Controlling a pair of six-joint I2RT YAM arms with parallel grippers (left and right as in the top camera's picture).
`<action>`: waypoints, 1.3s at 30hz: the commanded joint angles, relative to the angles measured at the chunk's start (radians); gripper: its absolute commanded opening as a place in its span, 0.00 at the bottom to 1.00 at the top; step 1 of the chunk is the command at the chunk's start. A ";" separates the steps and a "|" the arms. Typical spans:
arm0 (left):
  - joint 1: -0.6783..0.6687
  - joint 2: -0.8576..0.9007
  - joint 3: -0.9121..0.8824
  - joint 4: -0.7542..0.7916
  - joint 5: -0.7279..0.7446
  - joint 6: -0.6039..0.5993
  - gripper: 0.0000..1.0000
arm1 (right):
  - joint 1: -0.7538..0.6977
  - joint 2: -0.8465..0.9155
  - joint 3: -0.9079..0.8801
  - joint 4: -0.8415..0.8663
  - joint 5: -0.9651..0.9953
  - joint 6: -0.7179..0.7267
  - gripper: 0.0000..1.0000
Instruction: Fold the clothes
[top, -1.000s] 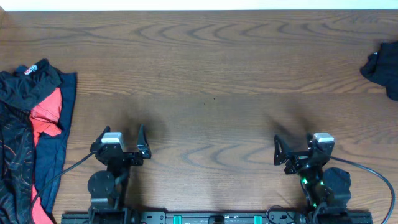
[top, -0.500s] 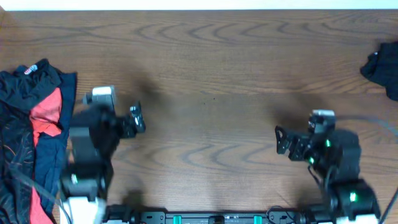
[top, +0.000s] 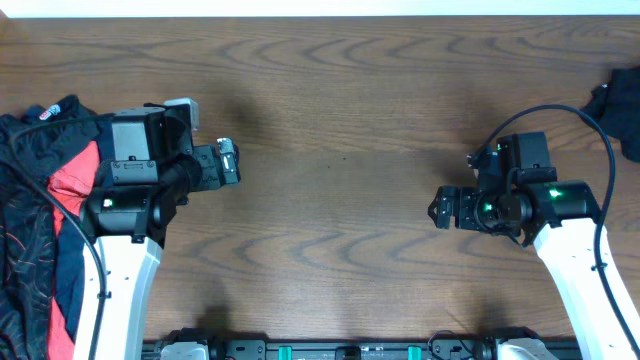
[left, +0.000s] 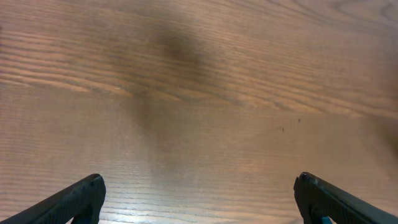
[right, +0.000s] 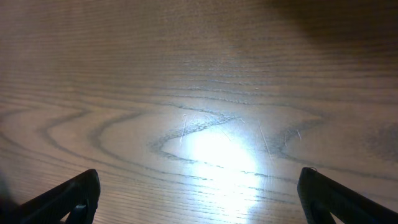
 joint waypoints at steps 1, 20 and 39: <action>0.032 -0.002 0.020 0.006 0.013 -0.025 0.98 | 0.022 -0.004 0.024 0.001 -0.015 -0.039 0.99; 0.496 0.060 0.037 -0.092 -0.088 -0.193 0.77 | 0.021 -0.003 0.024 -0.081 -0.015 -0.138 0.99; 0.707 0.500 0.359 -0.376 -0.385 -0.384 0.76 | 0.023 -0.003 0.024 -0.189 -0.109 -0.135 0.99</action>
